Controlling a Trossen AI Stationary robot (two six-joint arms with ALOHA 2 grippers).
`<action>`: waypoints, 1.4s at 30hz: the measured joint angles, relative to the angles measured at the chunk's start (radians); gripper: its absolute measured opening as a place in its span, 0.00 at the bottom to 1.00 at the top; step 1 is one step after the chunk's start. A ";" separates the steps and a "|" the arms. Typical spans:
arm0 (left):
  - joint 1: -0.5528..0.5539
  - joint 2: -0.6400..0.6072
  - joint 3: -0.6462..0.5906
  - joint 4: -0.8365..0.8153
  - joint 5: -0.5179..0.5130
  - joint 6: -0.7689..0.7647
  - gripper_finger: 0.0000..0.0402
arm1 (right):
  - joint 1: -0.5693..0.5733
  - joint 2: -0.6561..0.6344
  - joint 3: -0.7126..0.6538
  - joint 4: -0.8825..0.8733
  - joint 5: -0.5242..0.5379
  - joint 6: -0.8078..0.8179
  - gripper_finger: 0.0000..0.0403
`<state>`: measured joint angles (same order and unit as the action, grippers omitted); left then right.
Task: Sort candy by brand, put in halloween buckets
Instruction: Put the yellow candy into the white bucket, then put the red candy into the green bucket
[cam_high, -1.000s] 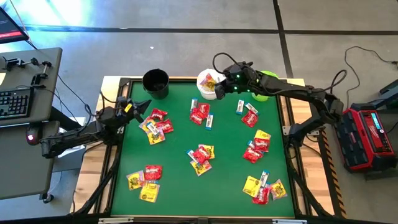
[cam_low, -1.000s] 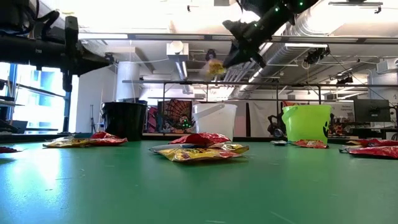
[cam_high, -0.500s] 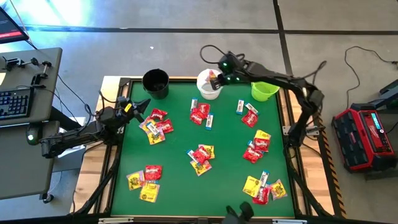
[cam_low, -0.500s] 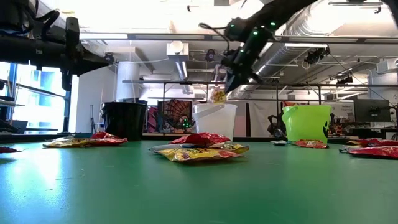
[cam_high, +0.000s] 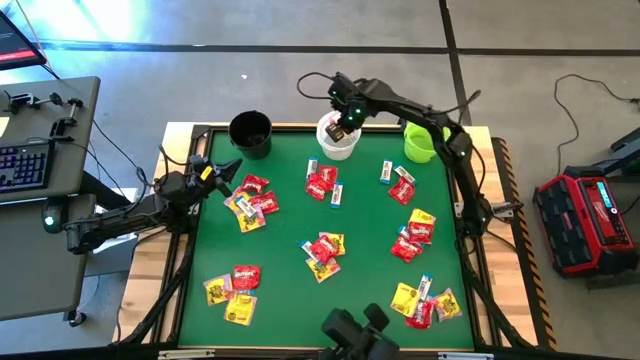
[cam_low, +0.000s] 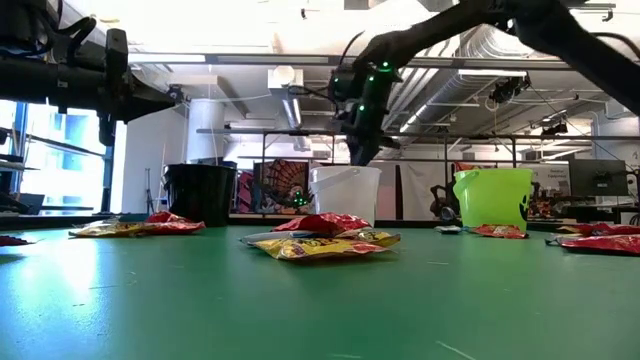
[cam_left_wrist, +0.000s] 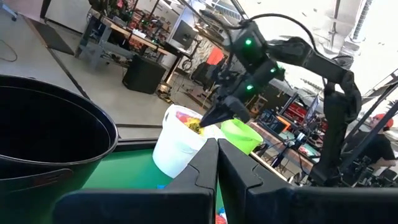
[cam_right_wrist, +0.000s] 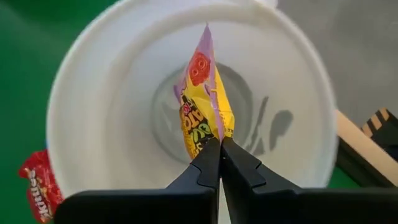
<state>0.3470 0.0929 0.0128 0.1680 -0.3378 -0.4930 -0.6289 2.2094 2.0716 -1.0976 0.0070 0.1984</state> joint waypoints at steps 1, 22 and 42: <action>0.000 0.000 0.000 0.000 0.000 0.001 0.00 | 0.000 0.014 0.013 -0.009 0.000 -0.012 0.00; 0.000 0.000 0.000 -0.011 0.001 0.026 0.00 | 0.039 0.061 0.133 -0.131 0.069 -0.119 0.41; 0.000 0.162 0.083 -0.142 0.082 0.159 0.00 | 0.115 -0.087 0.217 -0.028 -0.052 -0.225 0.03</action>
<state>0.3473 0.2552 0.0958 0.0264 -0.2562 -0.3341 -0.5135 2.1224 2.2887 -1.1257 -0.0452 -0.0271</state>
